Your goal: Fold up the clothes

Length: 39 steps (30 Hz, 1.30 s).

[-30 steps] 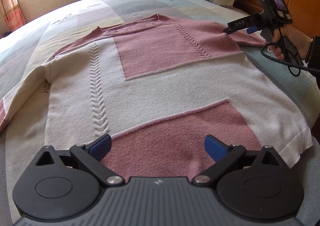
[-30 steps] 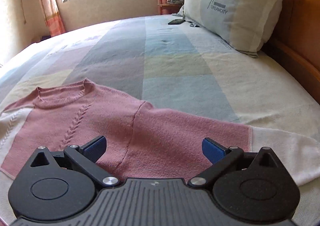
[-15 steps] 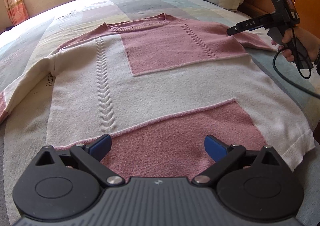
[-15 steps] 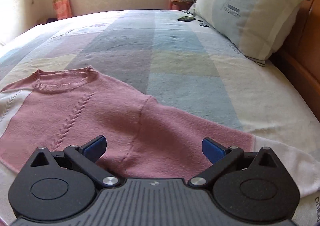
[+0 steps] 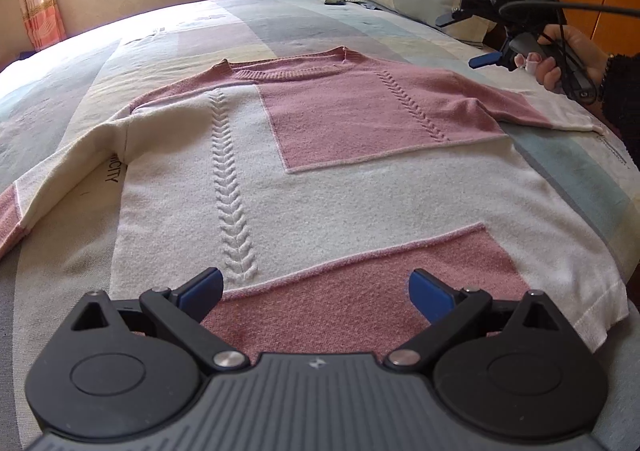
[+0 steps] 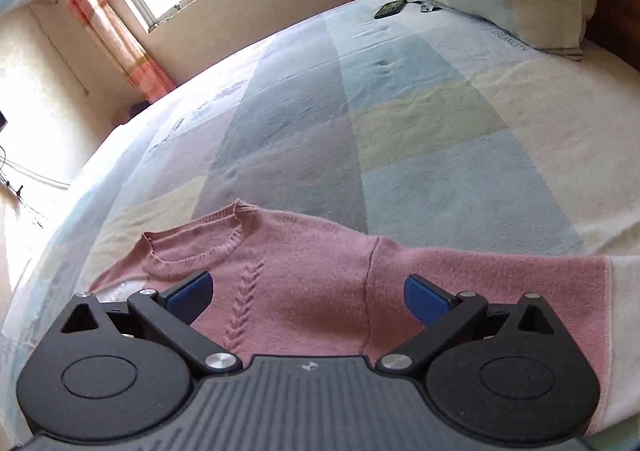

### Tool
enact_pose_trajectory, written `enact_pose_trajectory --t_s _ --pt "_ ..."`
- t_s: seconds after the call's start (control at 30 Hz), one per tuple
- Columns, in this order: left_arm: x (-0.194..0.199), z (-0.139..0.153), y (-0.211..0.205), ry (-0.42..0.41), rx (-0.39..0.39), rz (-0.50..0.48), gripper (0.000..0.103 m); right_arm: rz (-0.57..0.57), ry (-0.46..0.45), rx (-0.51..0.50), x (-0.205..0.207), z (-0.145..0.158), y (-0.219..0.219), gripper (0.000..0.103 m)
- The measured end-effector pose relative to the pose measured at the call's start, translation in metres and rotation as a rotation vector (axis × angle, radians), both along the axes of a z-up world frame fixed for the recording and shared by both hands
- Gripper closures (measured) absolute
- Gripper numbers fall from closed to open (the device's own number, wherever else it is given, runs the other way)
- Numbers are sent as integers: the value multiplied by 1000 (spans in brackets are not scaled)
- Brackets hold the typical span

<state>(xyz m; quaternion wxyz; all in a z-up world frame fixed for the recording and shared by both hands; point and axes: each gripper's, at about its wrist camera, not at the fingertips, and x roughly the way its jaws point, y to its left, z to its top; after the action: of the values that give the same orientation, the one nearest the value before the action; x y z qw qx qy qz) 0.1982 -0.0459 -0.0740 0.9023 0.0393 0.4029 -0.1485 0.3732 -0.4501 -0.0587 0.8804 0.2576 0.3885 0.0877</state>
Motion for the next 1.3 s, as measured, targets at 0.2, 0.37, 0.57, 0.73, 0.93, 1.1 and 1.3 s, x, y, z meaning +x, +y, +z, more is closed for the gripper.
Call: enact_pose_trajectory --t_s 0.2,0.37,0.57,0.73,0.93,1.1,1.3 --pt "4 -11 8 24 -19 23 4 3 163 57 37 -35 3 0" --pt "7 -15 10 30 -22 26 4 -86 123 28 52 -51 7 0" --pt "3 -12 14 19 -34 26 4 -132 79 -50 69 -42 11 0" --pt "4 -10 13 4 -23 26 4 -43 2 -81 54 -16 40 0" --pt "4 -11 16 8 -29 28 4 -16 56 -171 82 -48 61 0" --pt "3 -10 22 0 -37 39 4 -50 56 -176 88 -33 65 0" --pt "3 -12 19 3 -19 35 4 14 -19 -375 25 -20 58 0"
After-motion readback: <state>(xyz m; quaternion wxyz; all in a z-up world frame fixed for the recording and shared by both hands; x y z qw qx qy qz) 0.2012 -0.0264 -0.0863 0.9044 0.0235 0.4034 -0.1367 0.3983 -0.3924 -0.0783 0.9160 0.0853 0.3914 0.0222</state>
